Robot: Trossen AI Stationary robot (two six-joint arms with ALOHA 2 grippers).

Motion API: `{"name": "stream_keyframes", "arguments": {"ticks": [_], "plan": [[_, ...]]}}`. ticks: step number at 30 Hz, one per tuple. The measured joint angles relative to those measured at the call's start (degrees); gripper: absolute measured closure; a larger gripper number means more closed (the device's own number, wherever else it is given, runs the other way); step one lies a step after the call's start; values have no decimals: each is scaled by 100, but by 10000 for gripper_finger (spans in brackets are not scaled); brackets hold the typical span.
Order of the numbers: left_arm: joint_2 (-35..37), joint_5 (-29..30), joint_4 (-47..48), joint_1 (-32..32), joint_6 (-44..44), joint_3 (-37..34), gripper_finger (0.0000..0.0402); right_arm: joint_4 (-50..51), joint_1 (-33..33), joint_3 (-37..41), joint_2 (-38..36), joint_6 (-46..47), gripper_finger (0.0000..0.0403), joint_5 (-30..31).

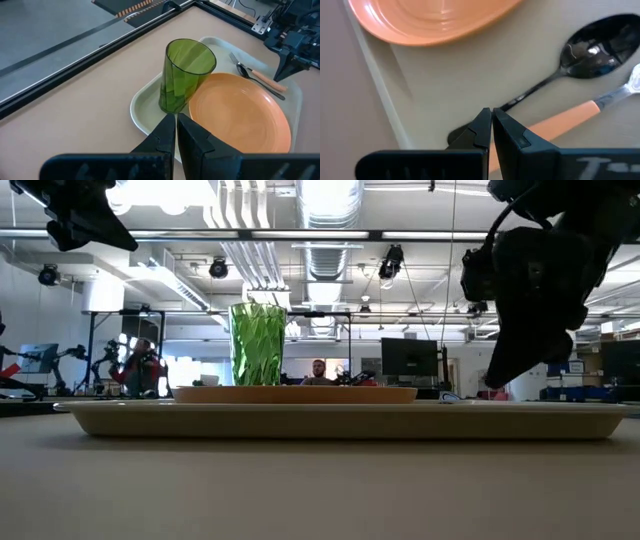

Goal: Pick and place plate/cup/fork/spoon on tray
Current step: Adjust the silverware on the white serving tray

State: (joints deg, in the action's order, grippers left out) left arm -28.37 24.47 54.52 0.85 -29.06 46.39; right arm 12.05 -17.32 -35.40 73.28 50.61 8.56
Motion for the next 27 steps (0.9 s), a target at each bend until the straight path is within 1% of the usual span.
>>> {"name": "stream_keyframes", "arguments": {"ticks": [6,19,27], "plan": [[1,0,2,-1,0,-2,402,139,7,53,2,7,394,-5],[3,0,0,0,96,-2,402,112,-2,160,2,285,394,-2],[3,0,0,1,98,-2,402,108,-7,182,49,131,394,40]]}}
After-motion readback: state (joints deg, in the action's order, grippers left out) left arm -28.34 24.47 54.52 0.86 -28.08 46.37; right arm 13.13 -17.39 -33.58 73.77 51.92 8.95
